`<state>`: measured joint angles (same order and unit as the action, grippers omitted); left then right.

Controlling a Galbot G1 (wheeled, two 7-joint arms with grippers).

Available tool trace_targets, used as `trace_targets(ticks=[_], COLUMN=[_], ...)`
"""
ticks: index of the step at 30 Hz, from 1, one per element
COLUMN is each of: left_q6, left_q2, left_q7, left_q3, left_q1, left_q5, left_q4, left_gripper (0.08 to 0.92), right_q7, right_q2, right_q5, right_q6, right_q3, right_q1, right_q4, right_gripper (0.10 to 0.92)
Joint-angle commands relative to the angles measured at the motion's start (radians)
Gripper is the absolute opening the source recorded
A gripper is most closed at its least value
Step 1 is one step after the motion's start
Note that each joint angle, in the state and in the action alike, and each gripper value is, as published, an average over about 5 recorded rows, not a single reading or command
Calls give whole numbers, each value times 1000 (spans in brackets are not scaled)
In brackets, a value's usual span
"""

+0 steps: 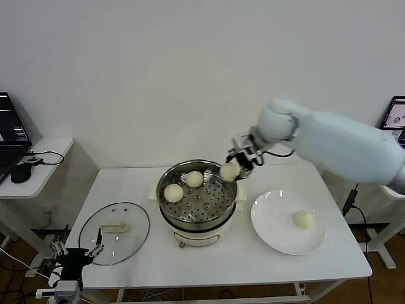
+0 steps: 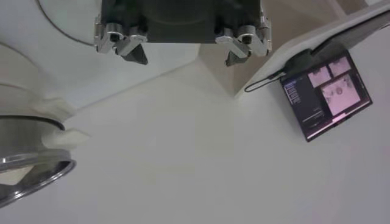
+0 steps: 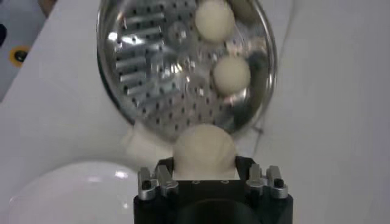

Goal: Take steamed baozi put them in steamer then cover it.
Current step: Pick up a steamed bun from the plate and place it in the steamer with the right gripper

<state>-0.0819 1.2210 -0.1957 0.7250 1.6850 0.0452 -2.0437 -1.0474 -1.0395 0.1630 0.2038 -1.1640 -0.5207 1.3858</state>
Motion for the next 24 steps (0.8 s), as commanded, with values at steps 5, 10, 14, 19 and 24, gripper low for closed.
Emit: trace_targets(ticks=[5, 10, 14, 19, 24], left_q6=[6, 6, 6, 6, 7], left_q2=[4, 6, 5, 8, 12], left_q7=[-3, -3, -3, -3, -3], left_q3=[8, 6, 6, 2, 0], left_q1=[0, -3, -5, -6, -5], left_q5=[-4, -4, -4, -3, -2], left_q4=[13, 15, 16, 17, 16], left_gripper=[823, 823, 823, 823, 823], right_q7=[12, -8, -12, -13, -22], right_q2=[-283, -292, -290, -289, -286], right_q5=[-51, -92, -112, -111, -110], right_q6=[-232, -294, -326, -332, -323], right_q3=[-96, -120, -129, -131, -134], right_q1=[42, 45, 52, 60, 63], right_q4=[-132, -142, -144, -137, -126], right_gripper=[629, 636, 636, 638, 642])
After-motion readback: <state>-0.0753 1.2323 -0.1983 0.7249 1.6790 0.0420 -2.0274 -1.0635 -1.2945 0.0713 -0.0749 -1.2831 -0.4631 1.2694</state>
